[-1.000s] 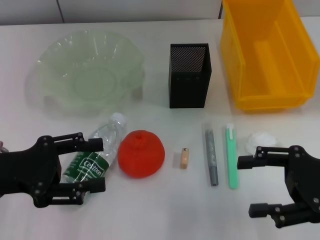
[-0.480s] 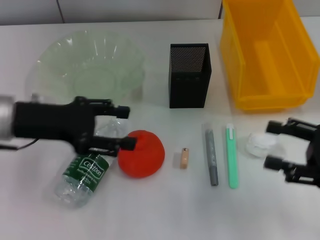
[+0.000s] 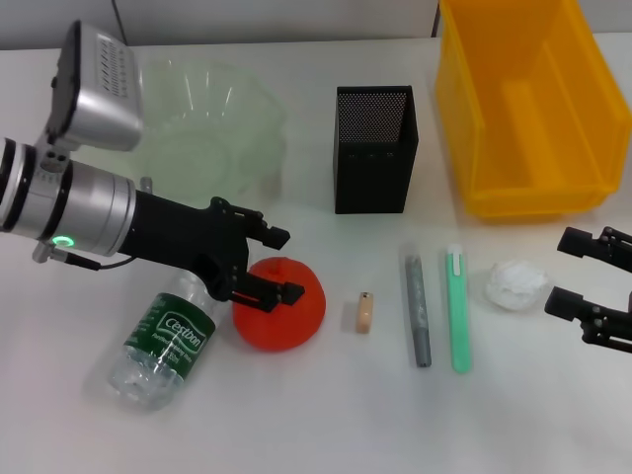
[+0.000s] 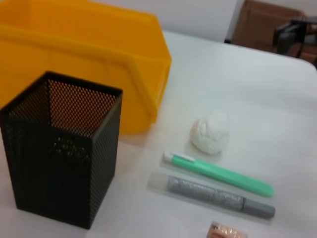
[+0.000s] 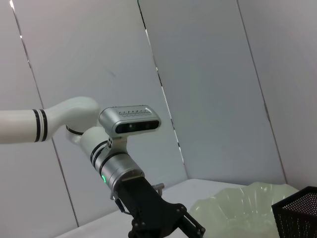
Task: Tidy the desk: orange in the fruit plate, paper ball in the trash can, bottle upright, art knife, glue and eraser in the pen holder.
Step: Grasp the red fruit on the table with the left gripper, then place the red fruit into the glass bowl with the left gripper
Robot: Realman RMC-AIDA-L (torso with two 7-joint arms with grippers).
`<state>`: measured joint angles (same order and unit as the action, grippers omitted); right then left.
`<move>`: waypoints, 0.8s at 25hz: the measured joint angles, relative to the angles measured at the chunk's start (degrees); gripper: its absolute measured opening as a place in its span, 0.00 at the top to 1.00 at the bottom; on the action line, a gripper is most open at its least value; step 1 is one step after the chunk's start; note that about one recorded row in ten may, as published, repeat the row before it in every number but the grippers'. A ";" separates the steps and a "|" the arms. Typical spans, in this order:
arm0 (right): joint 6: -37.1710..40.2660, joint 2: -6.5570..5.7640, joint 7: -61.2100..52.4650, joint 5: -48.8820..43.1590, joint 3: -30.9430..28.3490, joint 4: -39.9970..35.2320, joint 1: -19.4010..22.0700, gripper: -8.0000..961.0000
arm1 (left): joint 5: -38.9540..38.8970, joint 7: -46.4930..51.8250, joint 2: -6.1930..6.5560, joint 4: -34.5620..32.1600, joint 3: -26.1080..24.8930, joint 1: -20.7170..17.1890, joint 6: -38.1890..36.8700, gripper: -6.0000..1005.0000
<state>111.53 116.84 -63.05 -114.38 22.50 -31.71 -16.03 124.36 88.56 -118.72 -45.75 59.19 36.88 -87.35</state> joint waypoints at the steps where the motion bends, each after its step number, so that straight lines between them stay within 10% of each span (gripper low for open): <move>1: -0.01 0.01 0.01 -0.02 -0.01 0.02 0.00 0.18 | 0.03 0.01 0.00 -0.03 0.13 -0.03 0.15 0.23; 20: -0.71 0.06 0.03 -0.15 0.44 1.39 -0.68 0.17 | 0.22 -0.32 0.16 0.14 0.29 -0.89 0.25 0.73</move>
<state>110.82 116.90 -63.02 -114.53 22.94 -30.32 -16.71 124.58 88.23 -118.56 -45.61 59.48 35.99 -87.09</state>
